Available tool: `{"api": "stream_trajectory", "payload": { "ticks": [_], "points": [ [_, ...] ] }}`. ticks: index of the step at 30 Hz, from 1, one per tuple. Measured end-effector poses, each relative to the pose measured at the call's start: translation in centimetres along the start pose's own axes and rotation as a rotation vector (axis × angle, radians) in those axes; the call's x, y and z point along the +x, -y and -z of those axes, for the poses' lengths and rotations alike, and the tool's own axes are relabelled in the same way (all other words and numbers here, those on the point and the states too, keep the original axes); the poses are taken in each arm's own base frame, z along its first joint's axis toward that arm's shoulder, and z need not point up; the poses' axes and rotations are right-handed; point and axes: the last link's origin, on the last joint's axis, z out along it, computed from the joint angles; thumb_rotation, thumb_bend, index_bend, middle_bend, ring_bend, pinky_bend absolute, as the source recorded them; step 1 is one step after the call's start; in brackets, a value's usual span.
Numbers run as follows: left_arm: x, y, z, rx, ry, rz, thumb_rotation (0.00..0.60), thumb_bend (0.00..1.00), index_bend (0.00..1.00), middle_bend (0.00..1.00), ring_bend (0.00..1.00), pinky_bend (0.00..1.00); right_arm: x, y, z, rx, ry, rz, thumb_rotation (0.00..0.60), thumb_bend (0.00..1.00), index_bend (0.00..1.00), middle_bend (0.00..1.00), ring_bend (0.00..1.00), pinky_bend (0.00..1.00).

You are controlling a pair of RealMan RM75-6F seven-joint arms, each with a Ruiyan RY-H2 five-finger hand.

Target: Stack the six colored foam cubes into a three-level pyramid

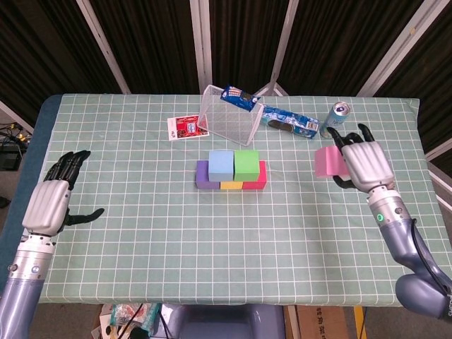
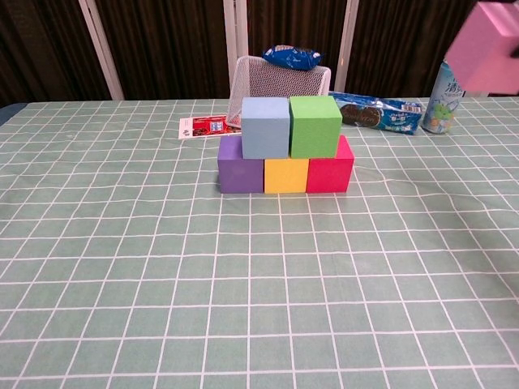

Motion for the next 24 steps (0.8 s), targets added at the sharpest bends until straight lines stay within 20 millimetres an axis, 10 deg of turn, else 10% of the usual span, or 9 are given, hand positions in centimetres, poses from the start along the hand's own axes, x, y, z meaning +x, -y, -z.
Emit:
{"api": "stream_trajectory", "payload": {
  "ticks": [10, 24],
  "points": [
    [0.6, 0.6, -0.3, 0.018, -0.002, 0.014, 0.600, 0.10, 0.00, 0.06, 0.00, 0.11, 5.2, 7.8, -3.2, 0.161, -0.011, 0.101, 0.600, 0.29, 0.00, 0.37, 0.21, 0.00],
    [0.6, 1.1, -0.4, 0.028, 0.029, 0.040, 0.600, 0.10, 0.00, 0.06, 0.00, 0.11, 4.6, 14.7, -6.1, 0.133, 0.141, -0.017, 0.600, 0.29, 0.00, 0.37, 0.21, 0.00]
  ]
}}
